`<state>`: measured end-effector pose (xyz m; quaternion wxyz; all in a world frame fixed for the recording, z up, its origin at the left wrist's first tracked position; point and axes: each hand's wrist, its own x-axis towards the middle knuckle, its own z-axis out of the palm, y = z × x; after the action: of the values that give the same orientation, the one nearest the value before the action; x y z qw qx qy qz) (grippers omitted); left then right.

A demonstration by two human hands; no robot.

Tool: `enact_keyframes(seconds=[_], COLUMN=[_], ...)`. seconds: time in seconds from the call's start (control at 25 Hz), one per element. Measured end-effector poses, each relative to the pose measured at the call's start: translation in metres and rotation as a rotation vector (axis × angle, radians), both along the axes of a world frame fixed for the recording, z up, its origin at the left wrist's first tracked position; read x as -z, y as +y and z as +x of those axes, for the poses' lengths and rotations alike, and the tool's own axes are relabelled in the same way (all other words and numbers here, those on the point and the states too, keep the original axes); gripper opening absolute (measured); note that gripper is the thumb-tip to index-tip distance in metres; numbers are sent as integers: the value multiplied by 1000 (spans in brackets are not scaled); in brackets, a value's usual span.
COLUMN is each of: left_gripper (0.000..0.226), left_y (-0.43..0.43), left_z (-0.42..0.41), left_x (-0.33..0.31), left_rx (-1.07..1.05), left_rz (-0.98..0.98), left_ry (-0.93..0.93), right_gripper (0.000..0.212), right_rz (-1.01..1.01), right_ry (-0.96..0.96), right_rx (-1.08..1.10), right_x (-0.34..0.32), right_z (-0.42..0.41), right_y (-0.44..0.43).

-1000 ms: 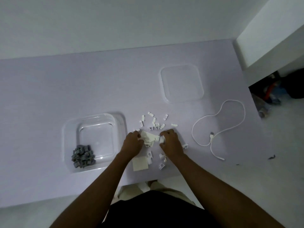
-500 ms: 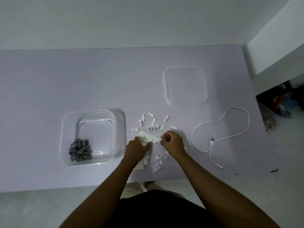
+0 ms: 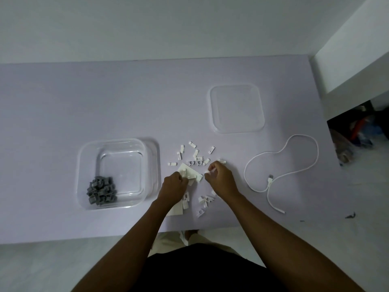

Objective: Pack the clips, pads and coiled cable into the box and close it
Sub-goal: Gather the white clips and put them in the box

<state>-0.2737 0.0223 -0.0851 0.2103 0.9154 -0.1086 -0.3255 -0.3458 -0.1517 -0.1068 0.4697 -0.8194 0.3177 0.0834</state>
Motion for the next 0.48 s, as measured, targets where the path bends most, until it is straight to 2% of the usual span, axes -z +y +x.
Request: enact_keyframes(seconds=[0.08, 0.16, 0.28, 0.36, 0.48], left_gripper=[22, 26, 35, 40, 47], left_y=[-3, -8, -25, -35, -45], left_z=[-1, -3, -3, -2, -3], left_x=[-1, -4, -4, -1, 7], left_rx=[5, 139, 292, 356, 383], left_rz=[-40, -30, -21, 26, 89], left_ry=[0, -67, -138, -153, -108], right_gripper=[30, 29, 22, 17, 17], right_rz=[-106, -191, -168, 38, 811], right_ry=[35, 53, 20, -8, -104], right_rx=[-152, -229, -107, 163, 713], right_x=[3, 7, 8, 0, -21], right_z=[2, 4, 1, 0, -9], right_y=[2, 1, -7, -15, -31])
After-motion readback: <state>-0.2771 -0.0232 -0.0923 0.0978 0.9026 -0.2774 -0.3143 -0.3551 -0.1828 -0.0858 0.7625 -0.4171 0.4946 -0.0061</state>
